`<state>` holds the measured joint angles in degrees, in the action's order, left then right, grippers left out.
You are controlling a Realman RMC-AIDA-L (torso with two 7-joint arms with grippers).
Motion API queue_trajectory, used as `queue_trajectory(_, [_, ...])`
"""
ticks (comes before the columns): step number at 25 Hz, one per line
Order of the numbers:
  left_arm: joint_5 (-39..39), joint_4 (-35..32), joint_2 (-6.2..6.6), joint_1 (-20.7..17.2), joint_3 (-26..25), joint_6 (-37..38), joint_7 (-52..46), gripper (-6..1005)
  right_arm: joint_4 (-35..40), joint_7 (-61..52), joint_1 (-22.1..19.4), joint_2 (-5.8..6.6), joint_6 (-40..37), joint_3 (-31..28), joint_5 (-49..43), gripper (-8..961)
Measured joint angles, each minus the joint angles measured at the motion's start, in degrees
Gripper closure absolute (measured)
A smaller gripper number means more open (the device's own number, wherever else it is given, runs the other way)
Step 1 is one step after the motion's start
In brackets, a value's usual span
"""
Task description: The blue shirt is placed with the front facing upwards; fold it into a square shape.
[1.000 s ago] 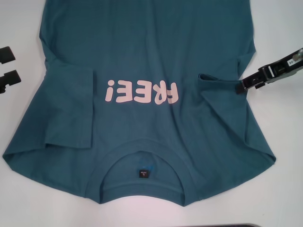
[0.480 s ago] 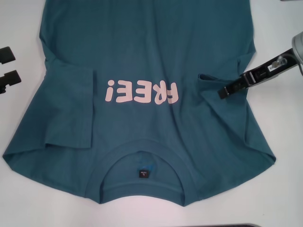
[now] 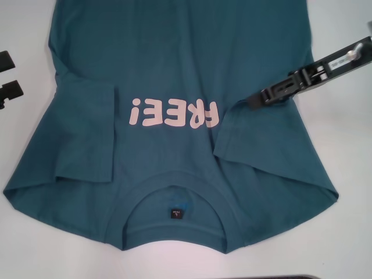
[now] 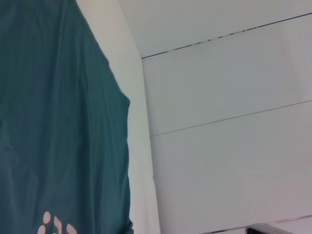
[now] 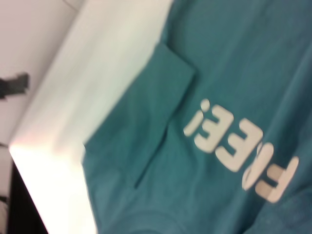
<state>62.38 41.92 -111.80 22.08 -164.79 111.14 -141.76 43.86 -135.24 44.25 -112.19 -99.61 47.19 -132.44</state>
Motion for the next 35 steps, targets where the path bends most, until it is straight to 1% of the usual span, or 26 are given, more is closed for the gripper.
queue_trajectory(3, [0.2,0.0,0.00,0.0,0.0,0.1,0.0,264,0.0,-0.6,-1.3,1.67,1.1,-0.4,-0.2,160])
queue_trajectory(6, [0.2,0.0,0.00,-0.2,0.0,0.1,0.0,265,0.0,-1.6,-2.7,2.85,3.1,-0.4,-1.5,161])
queue_trajectory(8, [0.2,0.0,0.03,-0.2,0.0,0.0,-0.2,265,-0.2,-2.6,-3.3,3.28,4.4,-0.4,-2.3,161])
queue_trajectory(10, [0.2,0.0,0.07,-0.1,0.0,-0.1,-0.3,266,-1.2,-3.5,-3.4,3.34,4.8,-0.4,-3.4,161])
queue_trajectory(12, [0.2,0.0,0.06,0.0,0.0,-0.2,-0.3,266,-2.3,-4.3,-3.1,3.10,5.4,-0.3,-4.8,161])
queue_trajectory(17, [0.2,0.0,-0.06,-0.1,0.1,-0.3,-0.4,265,-2.9,-5.8,-2.8,2.03,8.7,0.0,-6.2,161])
queue_trajectory(24, [0.2,0.0,-0.20,-0.3,0.1,-0.4,-0.3,264,-4.1,-6.6,-1.9,0.20,13.4,0.4,-8.0,161])
queue_trajectory(30, [0.2,0.0,-0.26,-0.3,0.1,-0.4,-0.3,265,-6.7,-6.6,-0.7,-0.16,17.0,1.1,-8.2,161])
queue_trajectory(33, [0.2,0.0,-0.26,-0.3,0.1,-0.4,-0.2,265,-6.8,-6.5,-0.6,-0.70,19.7,0.7,-7.9,161])
queue_trajectory(35, [0.2,0.0,-0.27,-0.3,0.1,-0.4,-0.2,266,-6.0,-4.9,-0.7,-1.12,21.4,-0.3,-6.0,161])
